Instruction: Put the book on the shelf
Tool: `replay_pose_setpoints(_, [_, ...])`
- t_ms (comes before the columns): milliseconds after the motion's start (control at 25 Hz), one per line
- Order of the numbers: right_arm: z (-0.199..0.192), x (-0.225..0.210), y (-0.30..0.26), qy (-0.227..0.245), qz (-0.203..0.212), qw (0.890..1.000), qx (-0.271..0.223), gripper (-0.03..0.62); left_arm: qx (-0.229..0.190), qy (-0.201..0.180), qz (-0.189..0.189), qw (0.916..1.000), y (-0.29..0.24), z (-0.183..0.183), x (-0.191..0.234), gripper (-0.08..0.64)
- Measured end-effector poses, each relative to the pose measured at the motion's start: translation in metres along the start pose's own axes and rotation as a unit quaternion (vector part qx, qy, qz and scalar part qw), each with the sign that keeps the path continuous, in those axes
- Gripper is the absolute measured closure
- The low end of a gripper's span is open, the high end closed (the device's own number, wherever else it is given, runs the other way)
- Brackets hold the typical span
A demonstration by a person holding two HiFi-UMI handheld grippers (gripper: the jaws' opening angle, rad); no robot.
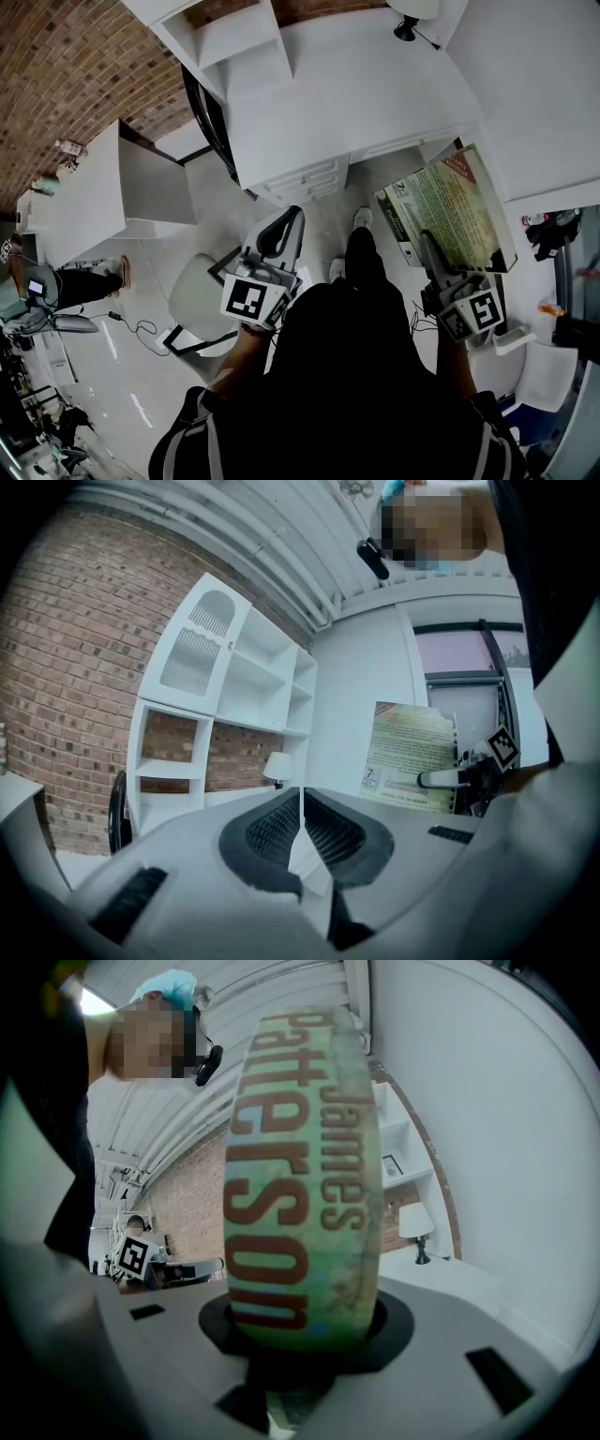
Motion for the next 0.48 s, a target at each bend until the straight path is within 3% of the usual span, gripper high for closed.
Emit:
replay_pose_setpoints(160, [0.002, -0.007, -0.014, -0.006, 0.01, 1.0, 0.003, 0.426, -0.005, 0.009, 0.007, 0.9999, -0.005, 0.009, 0.0, 0.532])
replay_pose_setpoints(320, [0.007, -0.01, -0.031, -0.016, 0.019, 1.0, -0.006, 0.426, -0.001, -0.007, 0.011, 0.9999, -0.007, 0.007, 0.011, 0.532])
replay_pose_setpoints(480, [0.012, -0.015, -0.046, -0.022, 0.023, 0.999, -0.016, 0.426, 0.003, 0.009, 0.018, 0.9998, -0.016, 0.008, 0.016, 0.532])
Point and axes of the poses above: the fingertips, and each gripper's own axes: y backward along the fingers, x to its left, z out of its top, the point moved 5 cm from there along y, backward along the fingers, and after that the axes turned 12 degrees about y, right-handed, at the moved point
